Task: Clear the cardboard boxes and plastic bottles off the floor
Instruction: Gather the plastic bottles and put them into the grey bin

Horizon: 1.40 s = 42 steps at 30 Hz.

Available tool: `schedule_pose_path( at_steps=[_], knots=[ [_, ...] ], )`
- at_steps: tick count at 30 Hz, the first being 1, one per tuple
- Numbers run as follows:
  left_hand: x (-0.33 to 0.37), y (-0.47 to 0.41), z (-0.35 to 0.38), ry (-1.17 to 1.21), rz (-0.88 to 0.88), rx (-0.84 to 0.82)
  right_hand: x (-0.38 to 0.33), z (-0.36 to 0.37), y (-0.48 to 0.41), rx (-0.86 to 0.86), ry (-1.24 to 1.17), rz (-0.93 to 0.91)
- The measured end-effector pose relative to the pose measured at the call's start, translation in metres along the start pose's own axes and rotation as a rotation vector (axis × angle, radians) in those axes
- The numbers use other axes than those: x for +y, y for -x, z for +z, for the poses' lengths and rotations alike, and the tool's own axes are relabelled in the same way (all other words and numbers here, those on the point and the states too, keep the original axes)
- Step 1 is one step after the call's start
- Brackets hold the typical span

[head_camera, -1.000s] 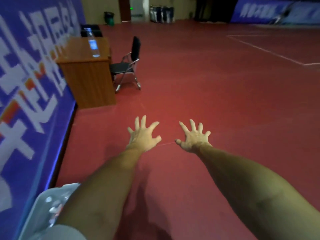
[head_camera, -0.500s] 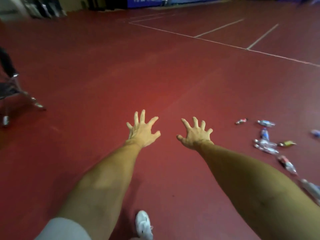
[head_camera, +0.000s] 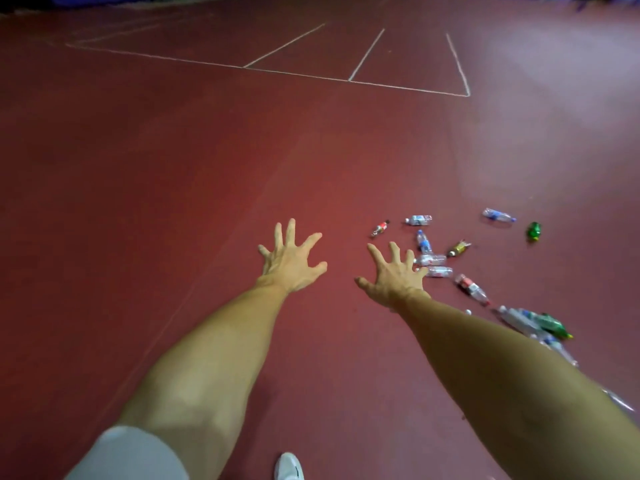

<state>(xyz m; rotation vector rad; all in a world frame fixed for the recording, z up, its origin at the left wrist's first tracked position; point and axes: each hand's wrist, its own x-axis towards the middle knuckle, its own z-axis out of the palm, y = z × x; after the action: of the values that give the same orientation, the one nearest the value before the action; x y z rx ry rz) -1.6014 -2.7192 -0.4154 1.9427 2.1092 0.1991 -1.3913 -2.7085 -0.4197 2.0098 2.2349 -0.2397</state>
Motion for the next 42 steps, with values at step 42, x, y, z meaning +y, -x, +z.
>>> schedule_pose_path(
  at_steps=[42],
  knots=[
    [0.328,-0.762,0.05,-0.128,0.442,-0.201,0.319,-0.102,-0.657,-0.087,-0.132,0.464]
  ],
)
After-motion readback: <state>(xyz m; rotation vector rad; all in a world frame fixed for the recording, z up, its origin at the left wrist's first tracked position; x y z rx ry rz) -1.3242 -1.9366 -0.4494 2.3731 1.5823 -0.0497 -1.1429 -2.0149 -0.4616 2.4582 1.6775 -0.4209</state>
